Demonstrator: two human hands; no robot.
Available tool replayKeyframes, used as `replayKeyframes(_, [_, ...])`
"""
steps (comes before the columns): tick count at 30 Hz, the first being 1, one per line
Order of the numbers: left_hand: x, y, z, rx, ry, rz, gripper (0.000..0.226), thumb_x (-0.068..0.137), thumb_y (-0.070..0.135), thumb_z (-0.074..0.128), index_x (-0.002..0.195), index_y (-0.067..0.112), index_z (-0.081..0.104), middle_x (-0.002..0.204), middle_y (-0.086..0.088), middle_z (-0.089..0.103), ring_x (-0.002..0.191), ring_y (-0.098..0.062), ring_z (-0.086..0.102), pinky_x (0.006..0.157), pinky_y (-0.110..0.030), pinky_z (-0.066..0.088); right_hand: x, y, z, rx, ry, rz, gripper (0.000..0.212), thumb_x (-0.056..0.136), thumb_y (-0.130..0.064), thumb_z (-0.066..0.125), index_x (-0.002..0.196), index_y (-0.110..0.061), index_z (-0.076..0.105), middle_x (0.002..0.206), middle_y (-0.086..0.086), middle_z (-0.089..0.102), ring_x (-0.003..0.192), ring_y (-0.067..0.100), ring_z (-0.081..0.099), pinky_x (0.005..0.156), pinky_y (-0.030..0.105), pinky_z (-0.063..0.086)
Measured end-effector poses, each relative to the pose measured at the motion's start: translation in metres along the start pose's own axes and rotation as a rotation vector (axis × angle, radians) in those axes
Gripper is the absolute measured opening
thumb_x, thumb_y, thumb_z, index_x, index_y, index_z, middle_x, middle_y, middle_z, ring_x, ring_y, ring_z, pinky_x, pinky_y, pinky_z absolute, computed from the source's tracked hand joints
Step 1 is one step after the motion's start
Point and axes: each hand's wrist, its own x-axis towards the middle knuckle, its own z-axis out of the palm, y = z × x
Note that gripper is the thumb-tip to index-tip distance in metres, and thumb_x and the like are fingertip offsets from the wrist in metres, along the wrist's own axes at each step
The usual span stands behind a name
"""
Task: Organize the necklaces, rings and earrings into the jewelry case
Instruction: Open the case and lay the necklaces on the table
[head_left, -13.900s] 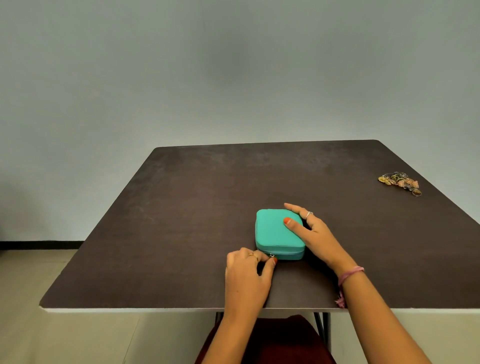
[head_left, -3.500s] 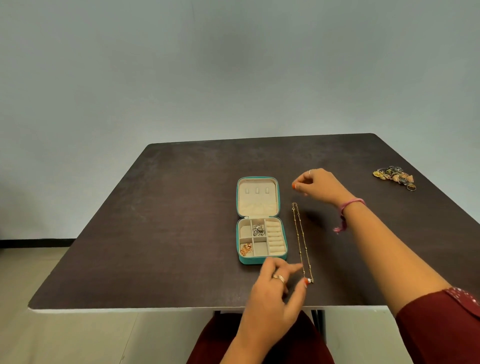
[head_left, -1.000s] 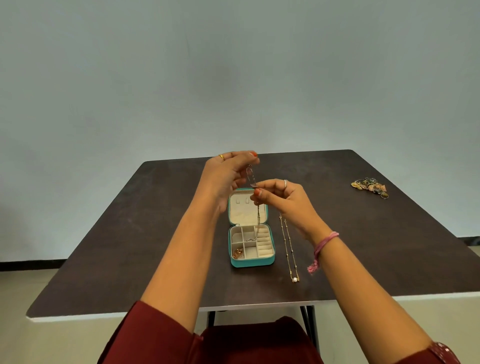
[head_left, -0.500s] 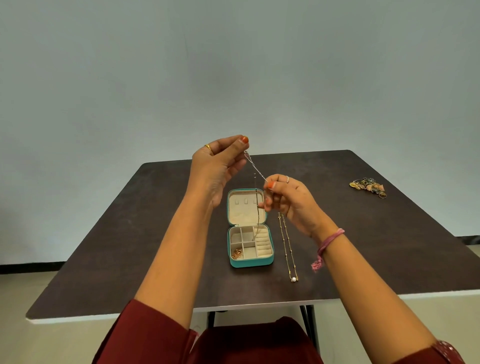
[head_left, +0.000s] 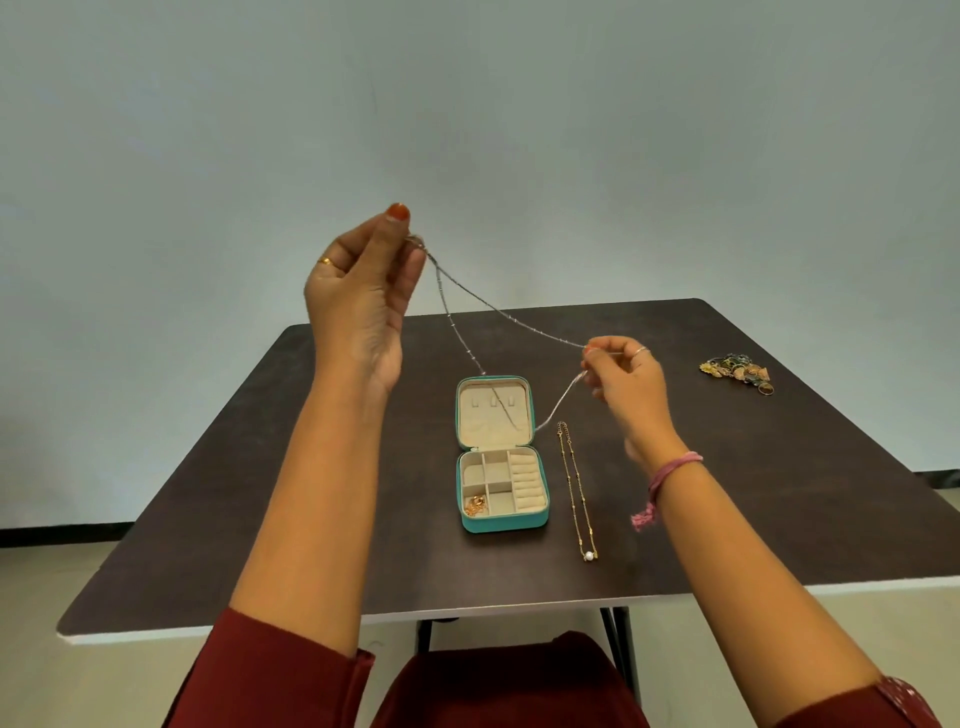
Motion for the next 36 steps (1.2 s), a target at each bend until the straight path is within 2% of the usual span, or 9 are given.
replayKeyframes(4, [-0.001,-0.001,-0.018,-0.061,0.081,0.034,0.009,0.085,0.002,0.068,0.089,0.009,0.064,0.079,0.004,0.073,0.071,-0.009,0.066,0.069,-0.019,0.054,0.015,-0.004,-0.015,-0.029,0.075,0.163,0.028,0.095,-0.043,0.05,0.091,-0.018,0.063,0.06,-0.004,0.044,0.05,0.009,0.036,0.045,0.021,0.029])
replayKeyframes(8, [-0.007,-0.01,-0.033,-0.013,0.126,0.029,0.01,0.085,0.003,0.068,0.085,0.011,0.062,0.078,0.005,0.073,0.073,-0.009,0.067,0.07,-0.019,0.054,0.025,-0.007,-0.034,0.025,-0.14,0.414,0.049,0.089,-0.063,0.044,0.092,-0.021,0.069,0.053,-0.007,0.048,0.043,0.005,0.038,0.04,0.017,0.032])
replayKeyframes(10, [-0.012,-0.018,-0.042,0.015,0.127,0.013,0.01,0.086,0.004,0.068,0.085,0.012,0.062,0.078,0.004,0.073,0.073,-0.008,0.067,0.07,-0.019,0.054,0.03,-0.004,-0.041,0.204,-0.225,0.507,0.043,0.087,-0.059,0.05,0.091,-0.021,0.07,0.051,-0.008,0.054,0.041,0.001,0.047,0.037,0.015,0.04])
replayKeyframes(13, [-0.022,-0.032,-0.055,0.049,0.14,-0.014,0.011,0.085,0.006,0.069,0.084,0.013,0.06,0.079,0.003,0.071,0.072,-0.006,0.066,0.068,-0.018,0.054,0.037,0.002,-0.049,0.453,-0.21,0.552,0.03,0.084,-0.044,0.061,0.09,-0.016,0.068,0.056,-0.006,0.063,0.046,0.002,0.059,0.042,0.015,0.049])
replayKeyframes(19, [-0.068,-0.071,-0.084,0.281,0.095,-0.058,0.015,0.077,0.017,0.073,0.085,0.014,0.06,0.074,0.002,0.066,0.071,-0.007,0.064,0.065,-0.019,0.055,0.05,0.007,-0.062,0.584,-0.252,0.502,0.026,0.074,-0.017,0.067,0.098,-0.01,0.067,0.086,0.003,0.073,0.074,0.008,0.071,0.062,0.018,0.057])
replayKeyframes(23, [-0.1,-0.097,-0.101,0.531,-0.036,-0.128,0.026,0.067,0.026,0.072,0.087,0.011,0.067,0.08,0.001,0.073,0.078,-0.011,0.069,0.068,-0.021,0.055,0.062,0.009,-0.071,0.588,-0.262,0.471,0.025,0.087,-0.004,0.056,0.11,-0.01,0.064,0.095,0.004,0.073,0.086,0.012,0.071,0.075,0.028,0.059])
replayKeyframes(27, [-0.116,-0.113,-0.11,0.677,-0.121,-0.125,0.022,0.064,0.021,0.075,0.083,0.013,0.069,0.084,0.003,0.074,0.088,-0.01,0.07,0.07,-0.019,0.056,0.075,0.012,-0.079,0.583,-0.247,0.504,0.027,0.093,-0.003,0.045,0.111,-0.011,0.063,0.093,0.002,0.073,0.074,0.009,0.071,0.068,0.027,0.059])
replayKeyframes(31, [-0.125,-0.121,-0.115,0.76,-0.23,0.058,0.014,0.068,0.02,0.076,0.082,0.018,0.072,0.087,0.001,0.073,0.09,-0.012,0.07,0.076,-0.024,0.057,0.083,0.015,-0.083,0.387,-0.24,0.445,0.023,0.093,-0.003,0.052,0.112,-0.011,0.063,0.094,0.0,0.069,0.055,0.0,0.059,0.054,0.016,0.052])
replayKeyframes(36, [-0.134,-0.129,-0.119,0.832,-0.337,0.278,0.013,0.075,0.018,0.079,0.083,0.024,0.07,0.082,0.008,0.07,0.082,-0.014,0.07,0.074,-0.025,0.057,0.093,0.016,-0.087,0.186,-0.276,0.402,0.022,0.093,-0.001,0.052,0.11,-0.01,0.063,0.088,-0.001,0.07,0.053,-0.001,0.056,0.048,0.012,0.046])
